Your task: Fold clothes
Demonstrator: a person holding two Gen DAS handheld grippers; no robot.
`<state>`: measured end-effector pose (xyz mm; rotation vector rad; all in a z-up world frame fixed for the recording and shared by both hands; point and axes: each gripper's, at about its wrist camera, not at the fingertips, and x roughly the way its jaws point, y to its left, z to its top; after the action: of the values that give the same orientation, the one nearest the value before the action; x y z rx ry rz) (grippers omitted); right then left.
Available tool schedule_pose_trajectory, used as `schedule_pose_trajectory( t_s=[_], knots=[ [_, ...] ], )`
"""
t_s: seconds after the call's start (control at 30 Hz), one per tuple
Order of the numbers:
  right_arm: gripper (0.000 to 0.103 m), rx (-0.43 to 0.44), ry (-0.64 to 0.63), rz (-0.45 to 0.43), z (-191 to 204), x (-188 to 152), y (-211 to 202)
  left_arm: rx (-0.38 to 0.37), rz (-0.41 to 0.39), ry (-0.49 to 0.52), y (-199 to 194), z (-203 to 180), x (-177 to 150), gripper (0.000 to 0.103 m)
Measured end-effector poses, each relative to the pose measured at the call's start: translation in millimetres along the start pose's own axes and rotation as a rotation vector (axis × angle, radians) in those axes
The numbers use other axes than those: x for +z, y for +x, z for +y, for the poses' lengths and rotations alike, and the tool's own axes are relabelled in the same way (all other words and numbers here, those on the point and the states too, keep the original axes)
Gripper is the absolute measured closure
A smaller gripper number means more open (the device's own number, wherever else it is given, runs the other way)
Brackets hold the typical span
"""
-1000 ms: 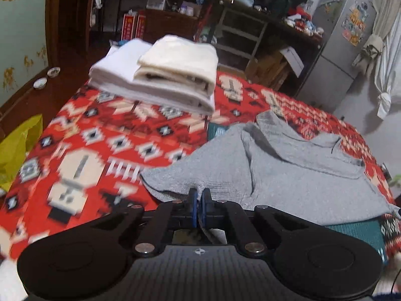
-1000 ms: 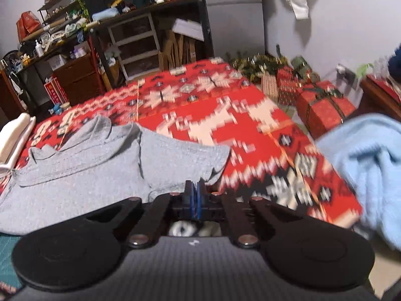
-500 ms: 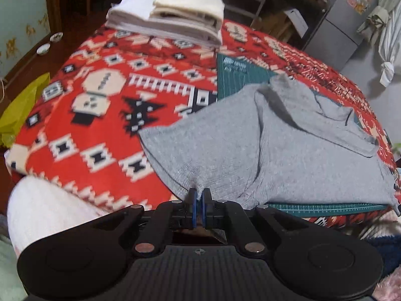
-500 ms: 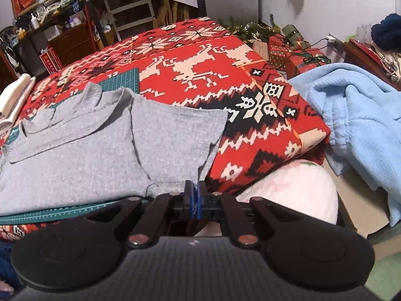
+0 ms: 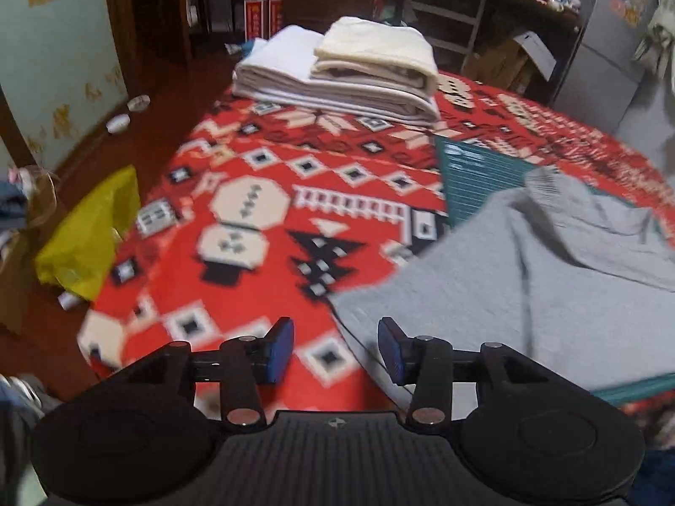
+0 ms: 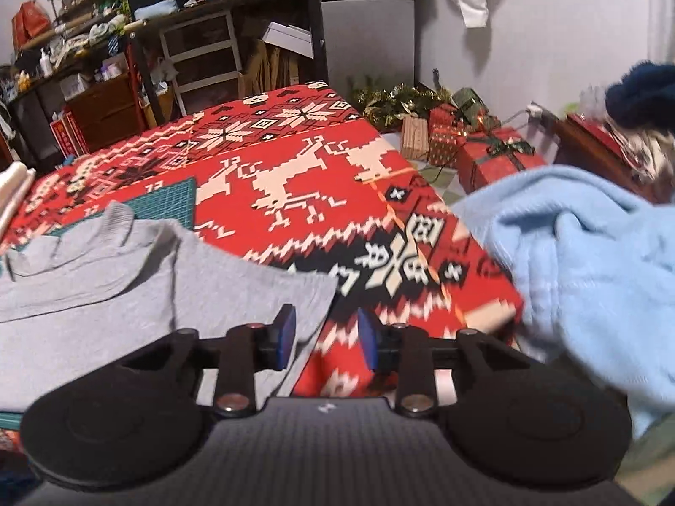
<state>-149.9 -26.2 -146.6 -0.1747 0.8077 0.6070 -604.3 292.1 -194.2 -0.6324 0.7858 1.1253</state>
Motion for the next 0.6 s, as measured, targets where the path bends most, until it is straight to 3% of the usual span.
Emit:
schedule_pose_trajectory(
  t_s=[0.17,0.3,0.33,0.37,0.4,0.47,0.6],
  knots=[
    [0.067,-0.014,-0.025,0.027,4.4,5.2,34.3,-0.034,0.015,-0.006,17.7,-2.7,5.1,0.058],
    [0.072,-0.014,-0.016,0.044,6.2,5.5,53.3,-0.036,-0.013,0.047,22.1,-12.7,5.7,0.057],
    [0.088,-0.014,-0.014,0.049,6.7,5.6,58.1,-0.034,-0.017,0.057,22.4,-14.4,5.4,0.062],
    [0.098,-0.003,-0.023,0.049,8.8,5.0,59.2,-0.036,-0.020,0.068,22.3,-16.1,5.2,0.083],
    [0.100,0.007,-0.032,0.050,10.9,4.5,60.2,-0.037,-0.019,0.079,22.3,-17.6,4.9,0.092],
    [0.101,-0.013,-0.062,0.044,15.5,4.5,59.0,-0.043,-0.014,0.078,22.1,-17.4,4.7,0.097],
    [0.101,-0.052,-0.037,0.015,7.6,4.9,49.5,-0.008,-0.040,0.024,11.9,-4.1,3.5,0.098]
  ],
)
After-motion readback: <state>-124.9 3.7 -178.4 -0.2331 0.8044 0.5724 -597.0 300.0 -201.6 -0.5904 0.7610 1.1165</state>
